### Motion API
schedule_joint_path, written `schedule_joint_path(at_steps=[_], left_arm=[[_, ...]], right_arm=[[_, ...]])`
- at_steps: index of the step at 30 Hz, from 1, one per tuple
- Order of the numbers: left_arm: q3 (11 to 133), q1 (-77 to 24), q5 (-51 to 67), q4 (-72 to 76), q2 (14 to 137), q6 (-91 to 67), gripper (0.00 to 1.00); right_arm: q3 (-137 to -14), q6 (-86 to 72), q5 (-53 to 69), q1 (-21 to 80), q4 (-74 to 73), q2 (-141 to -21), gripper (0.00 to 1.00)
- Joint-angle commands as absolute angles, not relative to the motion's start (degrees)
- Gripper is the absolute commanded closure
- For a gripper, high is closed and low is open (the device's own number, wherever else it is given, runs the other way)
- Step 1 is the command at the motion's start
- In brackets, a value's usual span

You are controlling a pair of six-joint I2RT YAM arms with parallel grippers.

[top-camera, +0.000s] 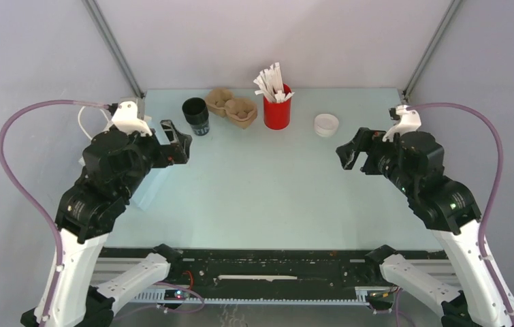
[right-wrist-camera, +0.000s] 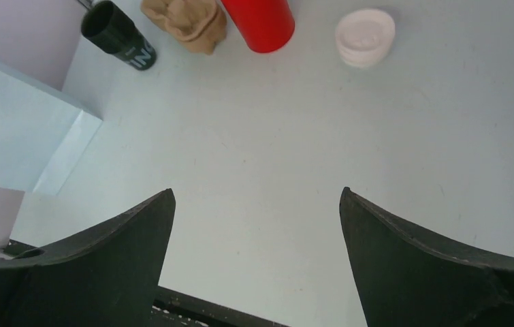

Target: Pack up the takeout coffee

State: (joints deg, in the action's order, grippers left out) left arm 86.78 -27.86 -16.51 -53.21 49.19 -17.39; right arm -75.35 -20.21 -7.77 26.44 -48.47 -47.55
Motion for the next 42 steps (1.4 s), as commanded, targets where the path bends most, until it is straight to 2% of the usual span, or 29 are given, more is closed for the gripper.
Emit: schedule_joint_path(at_steps=[1,9,24,28,31,35,38,42], left_arm=[[83.66,-24.85,-10.71,-48.67,49.87,-19.97,0.0],[81.31,-22.62,-7.76,-46.53,54.31,-22.11,0.0],[89.41,-21.75,-17.43,-51.5,76.58,-20.75,0.0],[97.12,-21.47,-21.26,-51.48,86.8,-18.14,0.03],[106.48,-20.22,-23.22,-51.73,96.03,-16.31,0.14],[121.89,-16.46,-19.22,-54.44,110.34,-16.53,0.21],[132.61,-13.48,-14.54,-55.73,118.83,-17.15,0.2],[138.65,-8.97,-6.25,-53.83,126.09,-22.64,0.23]], right_arm=[[-75.3,-23.36,-7.45,26.05,-50.18,-50.31,0.01],[-75.42,-23.28,-6.05,26.25,-48.43,-56.25,0.01],[-77.42,-21.58,5.65,24.59,-49.16,-65.96,0.0],[-80.15,-16.99,8.27,22.94,-51.65,-68.47,0.0],[-82.62,-13.27,6.91,21.9,-54.01,-70.33,0.0],[-84.33,-9.81,4.43,22.15,-54.86,-71.32,0.0],[-82.78,-7.37,2.89,22.28,-54.07,-70.61,0.0],[-81.01,-4.71,-2.69,20.81,-53.95,-68.86,0.0]])
